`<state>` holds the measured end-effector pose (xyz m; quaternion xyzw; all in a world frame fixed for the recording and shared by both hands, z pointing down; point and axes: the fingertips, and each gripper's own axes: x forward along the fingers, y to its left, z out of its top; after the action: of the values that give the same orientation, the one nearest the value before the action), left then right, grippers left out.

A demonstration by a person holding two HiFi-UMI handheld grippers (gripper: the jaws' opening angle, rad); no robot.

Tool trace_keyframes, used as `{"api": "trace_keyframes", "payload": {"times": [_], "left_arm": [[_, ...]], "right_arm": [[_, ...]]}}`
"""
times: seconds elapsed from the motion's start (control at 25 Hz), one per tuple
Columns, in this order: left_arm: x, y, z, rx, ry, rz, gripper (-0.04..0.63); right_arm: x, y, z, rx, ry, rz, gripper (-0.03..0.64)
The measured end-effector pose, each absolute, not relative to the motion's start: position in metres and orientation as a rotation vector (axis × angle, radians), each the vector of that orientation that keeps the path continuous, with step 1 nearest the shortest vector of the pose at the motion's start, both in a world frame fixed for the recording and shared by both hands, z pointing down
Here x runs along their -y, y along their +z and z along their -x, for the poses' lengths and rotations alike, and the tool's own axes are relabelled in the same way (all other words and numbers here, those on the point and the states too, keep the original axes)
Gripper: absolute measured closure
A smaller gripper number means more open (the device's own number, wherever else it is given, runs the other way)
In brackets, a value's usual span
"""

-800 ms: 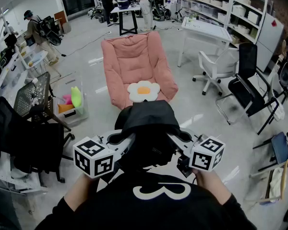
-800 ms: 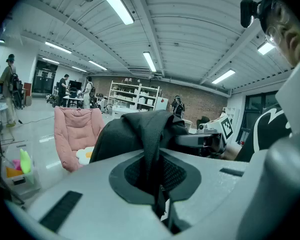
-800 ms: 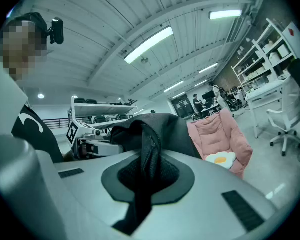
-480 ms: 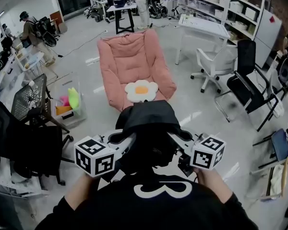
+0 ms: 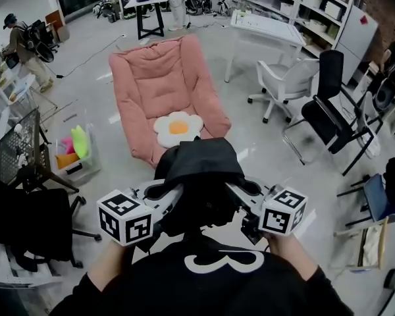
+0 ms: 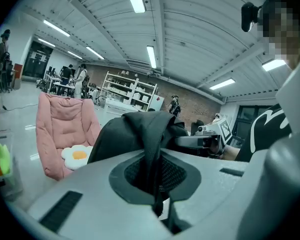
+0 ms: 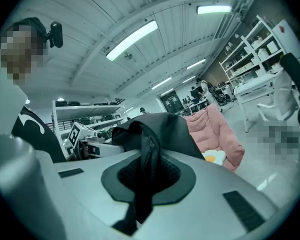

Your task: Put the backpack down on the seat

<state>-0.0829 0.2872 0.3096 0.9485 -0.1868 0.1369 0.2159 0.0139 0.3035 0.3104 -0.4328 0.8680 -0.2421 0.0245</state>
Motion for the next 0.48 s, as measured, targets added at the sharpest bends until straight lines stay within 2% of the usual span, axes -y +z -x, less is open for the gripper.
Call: {"api": "trace_keyframes", "payload": {"times": [0.48], "left_arm": [[-0.108,0.379,0.055,0.494,0.439,-2.478,0.585]], "right_arm": [[-0.126,0.381,-0.041,-2.666,-1.024,1.385,0.598]]}}
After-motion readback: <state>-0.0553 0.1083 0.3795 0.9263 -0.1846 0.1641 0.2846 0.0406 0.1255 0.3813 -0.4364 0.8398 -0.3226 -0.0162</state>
